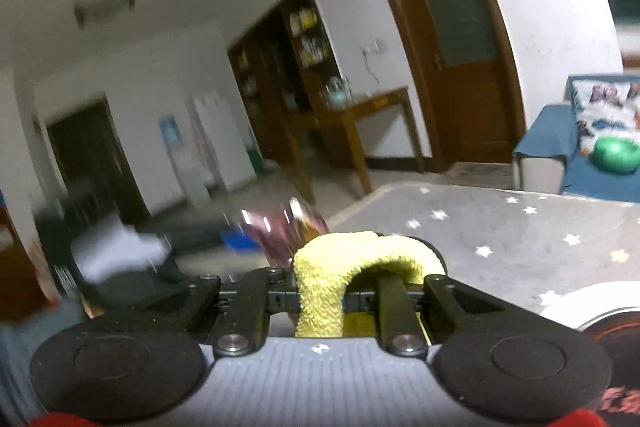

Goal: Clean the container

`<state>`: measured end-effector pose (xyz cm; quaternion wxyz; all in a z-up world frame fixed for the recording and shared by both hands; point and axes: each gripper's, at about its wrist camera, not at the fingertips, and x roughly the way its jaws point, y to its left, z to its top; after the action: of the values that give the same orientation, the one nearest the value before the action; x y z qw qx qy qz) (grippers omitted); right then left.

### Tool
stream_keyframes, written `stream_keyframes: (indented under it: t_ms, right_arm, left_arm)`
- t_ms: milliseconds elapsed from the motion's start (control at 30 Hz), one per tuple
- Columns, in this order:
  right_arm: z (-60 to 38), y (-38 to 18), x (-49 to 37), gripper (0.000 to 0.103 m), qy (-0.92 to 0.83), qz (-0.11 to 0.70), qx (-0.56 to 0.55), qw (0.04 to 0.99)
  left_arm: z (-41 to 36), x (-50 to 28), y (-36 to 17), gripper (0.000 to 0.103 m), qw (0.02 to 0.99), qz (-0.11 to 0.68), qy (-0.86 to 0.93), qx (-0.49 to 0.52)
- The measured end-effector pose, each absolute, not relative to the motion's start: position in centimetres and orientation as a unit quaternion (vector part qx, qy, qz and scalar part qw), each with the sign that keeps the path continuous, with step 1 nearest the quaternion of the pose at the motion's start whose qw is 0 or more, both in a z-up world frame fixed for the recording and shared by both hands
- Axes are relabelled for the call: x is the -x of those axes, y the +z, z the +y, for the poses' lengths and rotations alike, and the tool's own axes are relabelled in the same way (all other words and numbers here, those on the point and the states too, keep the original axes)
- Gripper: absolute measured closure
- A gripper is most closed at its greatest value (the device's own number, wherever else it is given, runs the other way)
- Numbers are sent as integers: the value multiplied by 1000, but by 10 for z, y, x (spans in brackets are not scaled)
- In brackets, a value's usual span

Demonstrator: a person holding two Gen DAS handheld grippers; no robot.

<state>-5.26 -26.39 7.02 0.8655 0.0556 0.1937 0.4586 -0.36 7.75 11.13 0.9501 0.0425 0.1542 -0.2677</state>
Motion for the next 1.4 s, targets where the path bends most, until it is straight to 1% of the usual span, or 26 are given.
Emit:
stream_keyframes:
  t_ms: [133, 233, 367, 633, 800, 1033, 1233, 1400]
  right_arm:
    - [-285, 82, 39, 89, 469, 195, -148, 849]
    - [-284, 72, 28, 89, 472, 216, -171, 837]
    - [-285, 48, 11, 88, 468, 251, -214, 820]
    - [-297, -9, -33, 88, 448, 303, -383, 748]
    - [-291, -40, -54, 87, 435, 323, -453, 708]
    - [-279, -85, -76, 87, 392, 367, -501, 678]
    - [-275, -102, -78, 87, 365, 393, -479, 695]
    - [-280, -94, -63, 87, 360, 402, -431, 723]
  left_arm:
    - [77, 4, 111, 46, 950, 155, -266, -45]
    - [77, 4, 112, 46, 951, 156, -264, -49]
    - [74, 6, 111, 45, 951, 162, -259, -55]
    - [72, 9, 109, 45, 951, 164, -255, -56]
    - [71, 11, 109, 45, 952, 163, -252, -56]
    - [70, 11, 109, 45, 952, 162, -253, -58]
    - [69, 9, 107, 46, 952, 163, -252, -56]
    - [69, 10, 108, 46, 953, 164, -251, -54]
